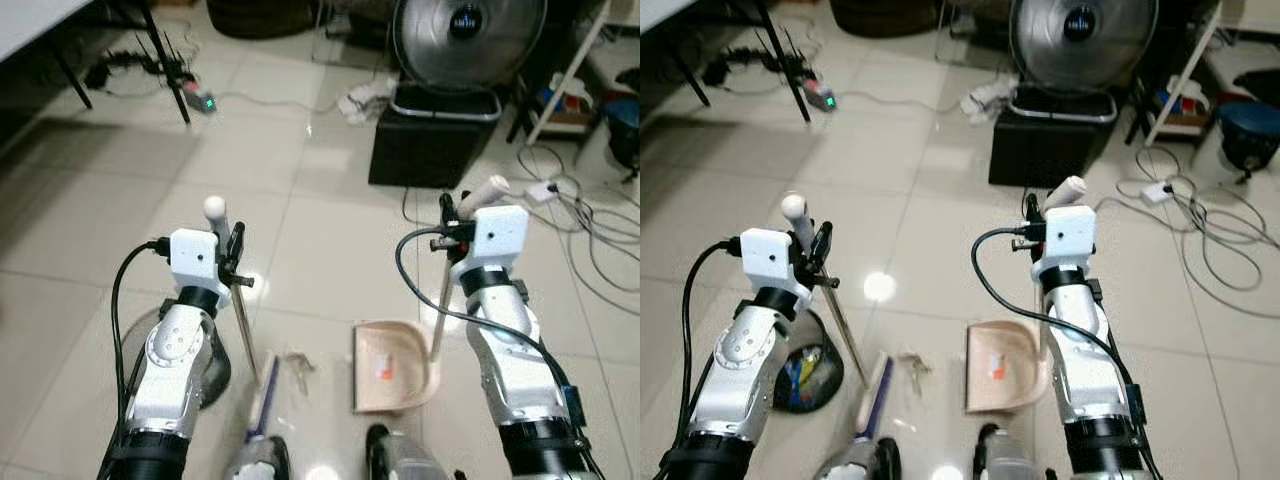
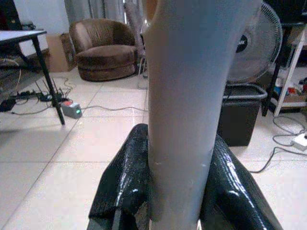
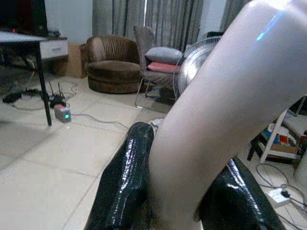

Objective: Sweep floor

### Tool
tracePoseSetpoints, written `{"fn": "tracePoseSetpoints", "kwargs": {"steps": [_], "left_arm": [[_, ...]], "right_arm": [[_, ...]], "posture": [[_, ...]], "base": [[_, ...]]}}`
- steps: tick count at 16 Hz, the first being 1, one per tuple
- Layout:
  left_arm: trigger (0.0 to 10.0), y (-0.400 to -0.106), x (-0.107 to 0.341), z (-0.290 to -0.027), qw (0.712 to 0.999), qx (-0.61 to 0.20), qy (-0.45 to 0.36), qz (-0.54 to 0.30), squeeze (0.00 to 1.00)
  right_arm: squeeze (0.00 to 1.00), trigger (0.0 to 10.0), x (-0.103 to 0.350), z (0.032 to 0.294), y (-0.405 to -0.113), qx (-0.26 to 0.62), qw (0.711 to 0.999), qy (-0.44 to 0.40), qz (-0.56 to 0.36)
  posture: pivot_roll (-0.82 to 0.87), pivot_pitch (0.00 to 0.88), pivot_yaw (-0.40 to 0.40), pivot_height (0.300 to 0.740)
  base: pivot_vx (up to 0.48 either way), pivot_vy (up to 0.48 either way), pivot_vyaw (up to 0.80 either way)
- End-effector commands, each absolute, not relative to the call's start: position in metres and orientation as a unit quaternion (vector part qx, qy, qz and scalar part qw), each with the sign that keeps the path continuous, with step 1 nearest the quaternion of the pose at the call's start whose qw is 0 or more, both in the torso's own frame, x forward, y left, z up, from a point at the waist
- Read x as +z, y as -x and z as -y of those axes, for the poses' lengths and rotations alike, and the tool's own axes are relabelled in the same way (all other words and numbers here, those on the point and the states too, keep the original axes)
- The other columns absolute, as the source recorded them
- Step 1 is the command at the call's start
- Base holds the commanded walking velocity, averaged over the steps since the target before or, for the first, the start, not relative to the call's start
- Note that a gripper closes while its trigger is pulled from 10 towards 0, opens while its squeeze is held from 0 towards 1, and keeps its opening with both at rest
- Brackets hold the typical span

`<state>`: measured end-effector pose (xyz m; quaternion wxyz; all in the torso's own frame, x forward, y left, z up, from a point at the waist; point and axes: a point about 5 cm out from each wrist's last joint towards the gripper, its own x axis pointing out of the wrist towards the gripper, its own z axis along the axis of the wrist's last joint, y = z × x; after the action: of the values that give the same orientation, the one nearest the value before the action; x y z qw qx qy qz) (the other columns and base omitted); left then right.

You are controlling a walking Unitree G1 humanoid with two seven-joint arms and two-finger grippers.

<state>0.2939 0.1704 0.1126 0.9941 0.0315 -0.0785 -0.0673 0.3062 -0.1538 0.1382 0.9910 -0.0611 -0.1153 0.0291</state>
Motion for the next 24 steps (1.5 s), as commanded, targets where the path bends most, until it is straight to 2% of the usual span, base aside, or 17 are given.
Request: {"fn": "tracePoseSetpoints", "kwargs": {"steps": [1,5,8,12,17,20,24], "left_arm": [[10.0,-0.296,0.122,-0.169,0.991,-0.067,-0.040,0.112,0.00],[10.0,-0.302,0.131,-0.170,0.984,-0.040,-0.061,0.164,0.00],[10.0,-0.307,0.135,-0.165,0.980,-0.037,-0.052,0.191,0.00],[10.0,-0.317,0.137,-0.146,0.974,-0.064,-0.038,0.214,0.00],[10.0,-0.332,0.142,-0.123,0.967,-0.089,-0.033,0.235,0.00],[10.0,-0.329,0.136,-0.094,0.958,-0.186,-0.005,0.216,0.00],[10.0,-0.318,0.130,-0.076,0.935,-0.283,0.020,0.214,0.00]], "right_arm": [[0.00,10.0,0.144,0.150,-0.308,0.038,0.987,0.062,0.141],[0.00,10.0,0.141,0.139,-0.320,0.055,0.983,0.059,0.163],[0.00,10.0,0.142,0.140,-0.327,0.031,0.981,0.061,0.183],[0.00,10.0,0.147,0.143,-0.340,-0.021,0.977,0.072,0.201],[0.00,10.0,0.139,0.134,-0.347,-0.032,0.980,0.072,0.184],[0.00,10.0,0.130,0.125,-0.349,-0.027,0.983,0.075,0.164],[0.00,10.0,0.128,0.125,-0.351,-0.037,0.985,0.067,0.157]], "posture": [[-0.05,0.259,0.024,0.740],[-0.04,0.325,0.005,0.740],[-0.04,0.352,0.004,0.740],[-0.04,0.376,0.016,0.740],[-0.05,0.386,0.013,0.740],[-0.05,0.388,0.013,0.740],[-0.05,0.386,0.014,0.740]], "base": [[0.000,0.000,0.00],[0.000,0.000,0.00],[0.000,0.000,0.00],[0.000,0.000,0.00],[0.000,0.000,0.00],[0.000,0.000,0.00],[0.000,0.000,0.00]]}}
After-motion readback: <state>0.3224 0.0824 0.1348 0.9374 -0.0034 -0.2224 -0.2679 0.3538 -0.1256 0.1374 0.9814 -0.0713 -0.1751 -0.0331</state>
